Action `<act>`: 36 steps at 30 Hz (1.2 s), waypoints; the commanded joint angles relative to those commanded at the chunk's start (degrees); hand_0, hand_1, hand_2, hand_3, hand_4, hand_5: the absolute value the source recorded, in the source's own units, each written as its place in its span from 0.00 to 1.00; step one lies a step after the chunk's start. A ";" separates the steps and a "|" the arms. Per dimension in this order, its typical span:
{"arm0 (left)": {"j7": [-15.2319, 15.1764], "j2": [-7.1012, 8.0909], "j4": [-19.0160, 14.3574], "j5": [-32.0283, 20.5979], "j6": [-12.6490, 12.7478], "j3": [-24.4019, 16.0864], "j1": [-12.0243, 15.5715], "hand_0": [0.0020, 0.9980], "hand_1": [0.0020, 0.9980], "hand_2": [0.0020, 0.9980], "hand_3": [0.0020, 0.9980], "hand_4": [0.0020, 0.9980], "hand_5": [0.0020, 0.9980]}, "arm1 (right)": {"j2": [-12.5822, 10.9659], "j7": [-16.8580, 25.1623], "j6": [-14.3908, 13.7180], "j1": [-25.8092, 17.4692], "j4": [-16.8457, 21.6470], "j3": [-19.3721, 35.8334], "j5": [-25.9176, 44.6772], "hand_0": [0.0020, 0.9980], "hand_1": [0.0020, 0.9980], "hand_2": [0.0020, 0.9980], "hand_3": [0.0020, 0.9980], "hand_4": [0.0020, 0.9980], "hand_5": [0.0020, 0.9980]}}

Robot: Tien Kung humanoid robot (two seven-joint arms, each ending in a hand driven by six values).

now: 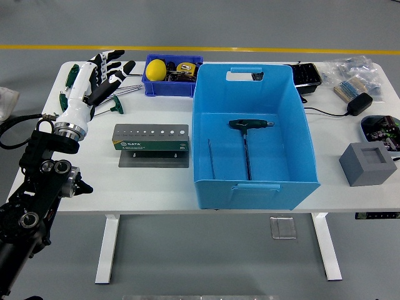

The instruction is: Lift tool from toolbox,place it in box,lift tool from toolbox,place it in box

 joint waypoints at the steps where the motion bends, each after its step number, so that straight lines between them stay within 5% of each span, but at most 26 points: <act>1: 0.07 -0.47 -0.08 -2.61 -0.27 -0.71 0.85 0.74 0.78 0.83 0.76 1.00 0.77 | 0.03 0.00 -0.02 -0.01 0.00 0.09 -0.07 0.65 0.66 0.77 0.80 1.00 0.98; 4: 0.53 -1.59 -0.35 -8.86 -2.28 -2.77 2.66 0.74 0.78 0.83 0.76 1.00 0.77 | 0.09 0.06 -0.06 -0.03 0.00 0.24 -0.13 0.65 0.66 0.77 0.80 1.00 0.98; 7: 0.80 -3.33 -0.53 -8.88 -5.45 -5.39 3.49 0.77 0.82 0.85 0.78 1.00 0.80 | 0.05 0.23 -0.04 -0.07 0.00 0.14 -0.06 0.65 0.66 0.77 0.80 1.00 0.98; 14: 0.51 -3.33 -0.50 -7.30 -8.72 -6.80 3.77 0.81 0.86 0.89 0.80 1.00 0.87 | 0.04 0.43 -0.05 -0.03 0.00 -0.04 0.14 0.65 0.65 0.77 0.80 1.00 0.98; 36: -0.25 -3.33 0.51 -7.58 -7.61 -6.88 4.39 0.81 0.87 0.90 0.80 1.00 0.87 | 0.26 0.20 -0.18 -0.40 0.00 -0.40 0.44 0.65 0.65 0.77 0.80 1.00 0.98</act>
